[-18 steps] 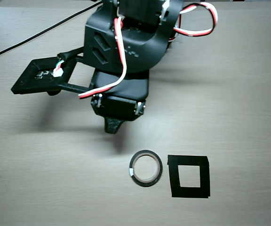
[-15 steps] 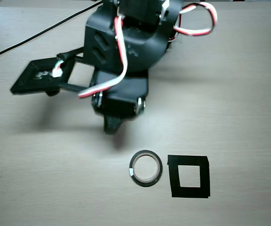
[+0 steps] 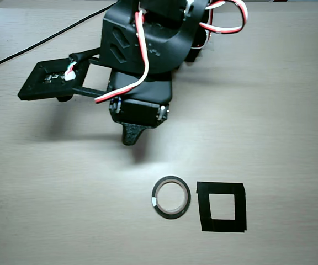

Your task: Grasp a tape and put it in the target area.

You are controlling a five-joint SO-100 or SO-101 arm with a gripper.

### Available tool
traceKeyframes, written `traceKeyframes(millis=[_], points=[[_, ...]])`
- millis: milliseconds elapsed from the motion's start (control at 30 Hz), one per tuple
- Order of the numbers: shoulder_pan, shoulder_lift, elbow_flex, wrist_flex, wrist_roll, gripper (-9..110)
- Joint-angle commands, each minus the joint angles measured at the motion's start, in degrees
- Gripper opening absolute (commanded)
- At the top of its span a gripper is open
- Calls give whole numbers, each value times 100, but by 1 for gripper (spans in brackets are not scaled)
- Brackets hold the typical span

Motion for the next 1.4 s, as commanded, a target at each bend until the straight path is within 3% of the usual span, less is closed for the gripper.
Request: traceKeyframes(millis=[0,900,1367], points=[[53,149,-18,-44,0,2],[-26,158,35,70,-439,5],[-1072,-360,26,457,-1257,9]])
